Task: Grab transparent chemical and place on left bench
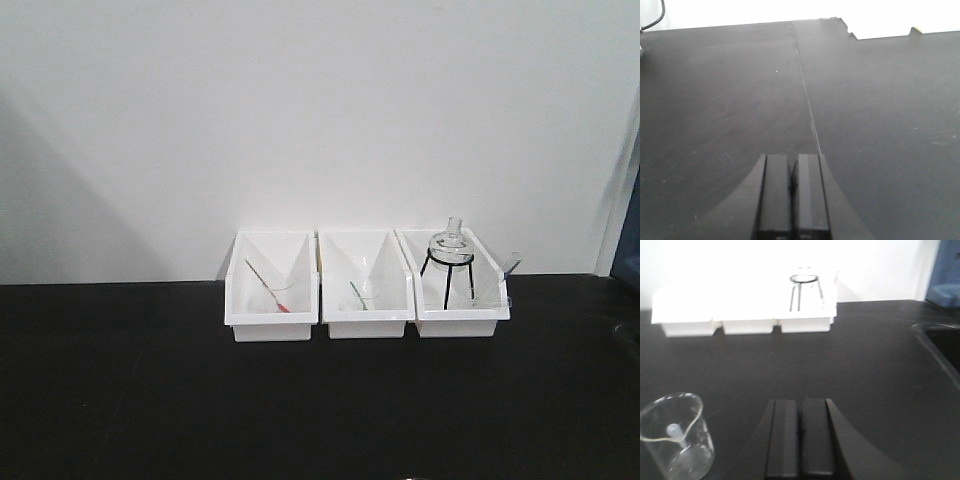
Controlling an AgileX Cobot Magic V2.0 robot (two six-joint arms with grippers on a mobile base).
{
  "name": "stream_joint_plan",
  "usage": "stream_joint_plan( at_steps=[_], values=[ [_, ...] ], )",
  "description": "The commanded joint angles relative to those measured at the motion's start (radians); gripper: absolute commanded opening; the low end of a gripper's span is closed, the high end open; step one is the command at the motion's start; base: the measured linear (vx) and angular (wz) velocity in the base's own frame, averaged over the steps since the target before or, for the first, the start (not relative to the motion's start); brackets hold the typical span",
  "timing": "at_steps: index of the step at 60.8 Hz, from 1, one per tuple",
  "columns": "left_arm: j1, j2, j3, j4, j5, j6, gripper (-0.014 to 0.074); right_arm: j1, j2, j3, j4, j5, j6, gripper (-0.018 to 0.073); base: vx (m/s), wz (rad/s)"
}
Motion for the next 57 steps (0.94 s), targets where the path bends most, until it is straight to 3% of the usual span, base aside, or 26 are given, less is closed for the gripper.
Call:
stream_joint_plan(
  at_steps=[1,14,57],
  values=[
    [-0.002,-0.019,0.016,-0.001,-0.078,-0.008,-0.0003,-0.011,-0.102,0.081,-0.074,-0.146,0.113,-0.0007,0.0,0.0],
    [-0.002,-0.019,0.016,-0.001,-0.078,-0.008,-0.0003,-0.011,-0.207,0.256,-0.068,-0.263,0.145,-0.0007,0.0,0.0],
    [-0.002,-0.019,0.016,-0.001,-0.078,-0.008,-0.0003,-0.011,-0.208,0.252,-0.074,-0.216,0.143,-0.0007,0.0,0.0]
  ],
)
